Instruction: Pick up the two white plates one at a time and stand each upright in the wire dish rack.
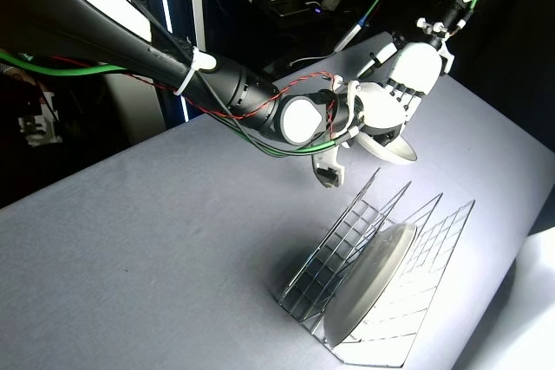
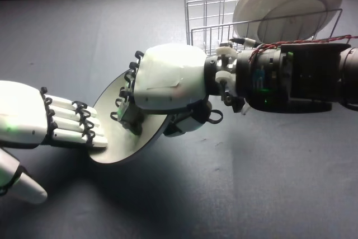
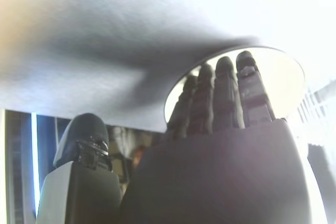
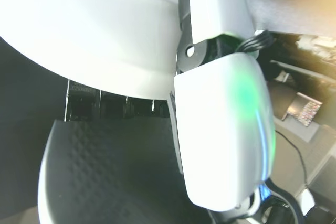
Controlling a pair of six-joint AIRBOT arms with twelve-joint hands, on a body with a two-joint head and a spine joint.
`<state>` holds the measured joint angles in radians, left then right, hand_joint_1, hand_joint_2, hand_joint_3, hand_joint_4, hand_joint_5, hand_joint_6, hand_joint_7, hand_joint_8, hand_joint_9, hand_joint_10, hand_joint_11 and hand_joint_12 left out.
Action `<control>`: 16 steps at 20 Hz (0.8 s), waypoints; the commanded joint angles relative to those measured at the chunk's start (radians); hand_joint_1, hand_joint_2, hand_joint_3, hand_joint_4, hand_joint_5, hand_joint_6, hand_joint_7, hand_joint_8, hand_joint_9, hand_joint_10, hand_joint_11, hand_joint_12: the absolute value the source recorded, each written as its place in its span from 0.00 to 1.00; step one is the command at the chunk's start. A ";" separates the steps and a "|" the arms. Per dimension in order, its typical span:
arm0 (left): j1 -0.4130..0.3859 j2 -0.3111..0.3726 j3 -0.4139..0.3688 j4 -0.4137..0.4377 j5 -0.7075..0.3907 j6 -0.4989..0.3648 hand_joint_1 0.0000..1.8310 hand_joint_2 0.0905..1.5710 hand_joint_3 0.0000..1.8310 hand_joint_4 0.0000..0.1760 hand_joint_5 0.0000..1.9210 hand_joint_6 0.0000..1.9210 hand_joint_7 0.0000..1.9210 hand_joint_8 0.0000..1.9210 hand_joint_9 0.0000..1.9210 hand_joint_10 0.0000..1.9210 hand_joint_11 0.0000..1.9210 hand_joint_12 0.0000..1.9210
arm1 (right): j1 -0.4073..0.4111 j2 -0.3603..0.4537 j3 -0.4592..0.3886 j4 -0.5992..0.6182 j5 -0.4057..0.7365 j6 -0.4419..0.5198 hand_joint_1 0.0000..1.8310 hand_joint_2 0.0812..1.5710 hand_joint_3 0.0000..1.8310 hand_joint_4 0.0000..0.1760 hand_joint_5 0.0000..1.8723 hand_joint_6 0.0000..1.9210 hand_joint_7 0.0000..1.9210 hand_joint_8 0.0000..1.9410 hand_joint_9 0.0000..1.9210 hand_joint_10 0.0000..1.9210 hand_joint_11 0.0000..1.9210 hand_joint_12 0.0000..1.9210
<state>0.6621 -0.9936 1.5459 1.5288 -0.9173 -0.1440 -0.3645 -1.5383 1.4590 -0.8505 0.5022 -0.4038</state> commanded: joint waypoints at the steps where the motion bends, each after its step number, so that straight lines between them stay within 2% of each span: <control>1: -0.019 0.016 0.006 -0.039 -0.018 -0.005 0.00 0.74 0.00 0.00 0.02 0.00 0.00 0.00 0.00 0.00 0.00 0.00 | 0.004 0.012 -0.004 0.037 0.056 -0.001 0.82 0.66 0.00 0.00 0.53 0.43 0.57 0.36 0.54 0.44 0.47 0.77; 3: -0.064 0.023 0.012 -0.037 -0.019 -0.015 0.00 0.74 0.00 0.00 0.02 0.00 0.00 0.00 0.00 0.00 0.00 0.00 | 0.012 0.024 -0.014 0.049 0.065 -0.001 0.82 0.67 0.00 0.00 0.51 0.46 0.56 0.37 0.53 0.47 0.46 0.78; 8: -0.197 0.034 0.048 -0.032 -0.012 -0.025 0.00 0.74 0.00 0.00 0.03 0.01 0.02 0.01 0.00 0.00 0.00 0.00 | 0.035 0.053 -0.059 0.092 0.069 -0.001 0.82 0.66 0.00 0.00 0.53 0.43 0.57 0.33 0.55 0.44 0.48 0.76; 12: -0.233 0.035 0.071 -0.032 0.014 -0.025 0.00 0.75 0.00 0.00 0.02 0.00 0.01 0.00 0.00 0.00 0.00 0.00 | 0.058 0.080 -0.098 0.152 0.075 -0.002 0.82 0.66 0.00 0.00 0.53 0.43 0.57 0.34 0.54 0.46 0.48 0.76; 16: -0.237 0.035 0.075 -0.017 0.040 -0.025 0.00 0.75 0.00 0.00 0.01 0.00 0.00 0.00 0.00 0.00 0.00 0.00 | 0.076 0.122 -0.152 0.223 0.094 -0.002 0.82 0.66 0.00 0.00 0.53 0.44 0.57 0.35 0.53 0.46 0.47 0.76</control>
<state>0.4370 -0.9680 1.6135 1.5681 -0.8711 -0.1665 -0.3035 -1.4128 1.3048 -0.6563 0.4793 -0.4076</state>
